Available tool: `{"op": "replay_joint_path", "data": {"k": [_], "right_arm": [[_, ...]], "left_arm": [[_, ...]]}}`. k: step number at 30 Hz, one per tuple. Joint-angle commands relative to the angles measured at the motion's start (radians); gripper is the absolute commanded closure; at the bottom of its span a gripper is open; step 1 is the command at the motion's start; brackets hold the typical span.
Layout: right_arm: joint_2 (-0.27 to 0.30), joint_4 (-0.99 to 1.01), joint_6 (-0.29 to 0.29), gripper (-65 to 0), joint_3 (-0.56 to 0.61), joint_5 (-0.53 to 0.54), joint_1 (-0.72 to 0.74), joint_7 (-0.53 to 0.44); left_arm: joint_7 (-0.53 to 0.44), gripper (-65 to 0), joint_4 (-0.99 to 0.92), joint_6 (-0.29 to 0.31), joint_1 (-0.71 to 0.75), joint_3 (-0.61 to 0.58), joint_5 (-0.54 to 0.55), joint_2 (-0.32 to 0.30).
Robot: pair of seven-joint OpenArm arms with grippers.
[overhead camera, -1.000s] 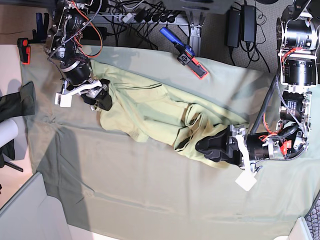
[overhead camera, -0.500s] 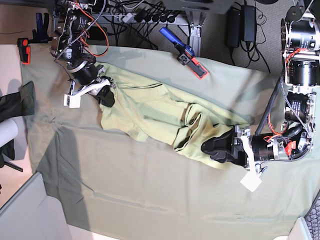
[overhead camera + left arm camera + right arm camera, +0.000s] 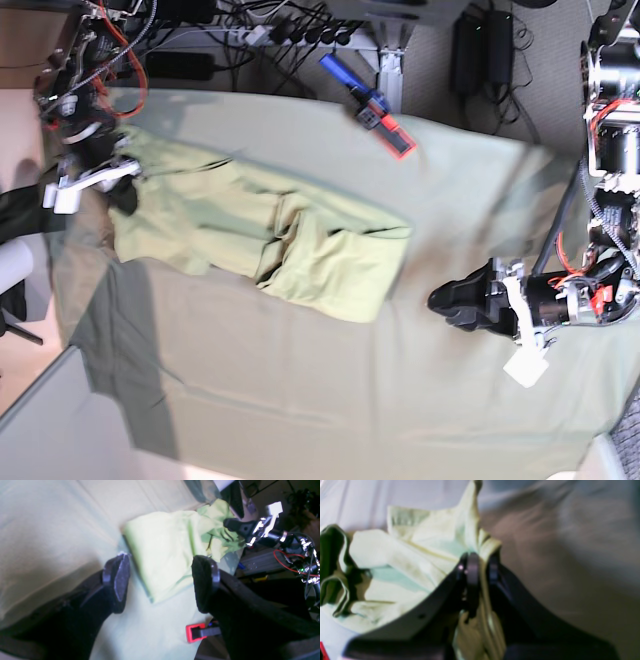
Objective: Fold the T-shirt properly
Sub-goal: 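Grasp the collar end with the right gripper and fold it over the shirt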
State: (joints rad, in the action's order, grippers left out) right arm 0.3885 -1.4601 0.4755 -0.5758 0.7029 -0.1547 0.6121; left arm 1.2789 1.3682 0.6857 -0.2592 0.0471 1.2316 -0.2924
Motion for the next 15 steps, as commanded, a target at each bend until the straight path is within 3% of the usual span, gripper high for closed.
{"op": "replay_joint_path", "data": {"k": [1, 4, 7, 15], "right_arm": [[0.033, -0.015, 0.019, 0.0, -0.016, 0.051, 0.01, -0.011], [0.041, -0.033, 0.019, 0.0, -0.02, 0.153, 0.013, 0.039], [0.006, -0.106, 0.02, 0.0, -0.02, 0.177, 0.013, 0.051], [-0.191, -0.333, 0.02, 0.0, 0.042, 0.128, 0.047, 0.051]], "left_arm": [[-0.018, -41.9, 0.019, 0.012, -0.023, 0.005, 0.029, -0.013], [-0.017, -41.9, 0.018, 0.012, -0.023, 0.005, 0.028, -0.016], [-0.018, -42.0, 0.018, 0.012, -0.023, 0.005, 0.028, -0.025], [-0.017, -42.0, 0.018, 0.012, -0.023, 0.005, 0.021, -0.048]]}}
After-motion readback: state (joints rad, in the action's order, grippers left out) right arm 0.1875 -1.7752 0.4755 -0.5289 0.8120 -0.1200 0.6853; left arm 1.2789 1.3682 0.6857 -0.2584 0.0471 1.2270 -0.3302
